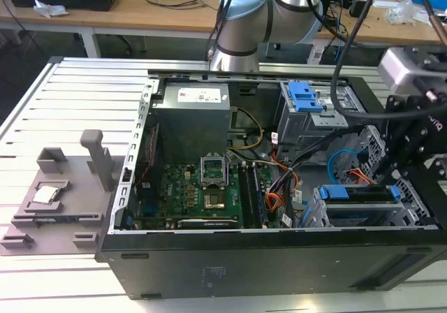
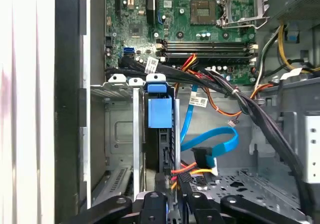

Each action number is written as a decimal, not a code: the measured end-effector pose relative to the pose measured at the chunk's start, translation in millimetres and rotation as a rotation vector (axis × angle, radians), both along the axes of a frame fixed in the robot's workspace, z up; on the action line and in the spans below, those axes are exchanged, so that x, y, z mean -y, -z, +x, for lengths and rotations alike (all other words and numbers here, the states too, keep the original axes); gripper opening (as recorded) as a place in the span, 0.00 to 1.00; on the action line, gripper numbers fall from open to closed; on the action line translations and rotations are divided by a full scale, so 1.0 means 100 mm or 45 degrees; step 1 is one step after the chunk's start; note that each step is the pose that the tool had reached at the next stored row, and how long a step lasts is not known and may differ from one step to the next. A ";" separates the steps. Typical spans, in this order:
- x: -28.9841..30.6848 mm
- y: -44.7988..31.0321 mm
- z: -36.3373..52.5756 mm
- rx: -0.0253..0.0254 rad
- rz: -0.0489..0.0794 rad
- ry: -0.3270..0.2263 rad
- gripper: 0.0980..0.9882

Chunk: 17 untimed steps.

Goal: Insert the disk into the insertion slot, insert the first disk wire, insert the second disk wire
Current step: 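Insert the first disk wire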

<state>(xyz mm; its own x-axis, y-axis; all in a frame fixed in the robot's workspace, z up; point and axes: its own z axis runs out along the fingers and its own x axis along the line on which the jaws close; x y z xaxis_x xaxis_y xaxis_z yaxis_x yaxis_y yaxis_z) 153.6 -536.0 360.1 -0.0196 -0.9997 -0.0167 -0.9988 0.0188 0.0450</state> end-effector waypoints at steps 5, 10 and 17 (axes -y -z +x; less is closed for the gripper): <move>-0.023 -0.205 0.000 0.0000 -0.007 0.000 0.01; -0.023 -0.286 0.000 0.0000 -0.007 0.000 0.01; -0.023 -0.290 0.000 0.0000 -0.007 0.000 0.01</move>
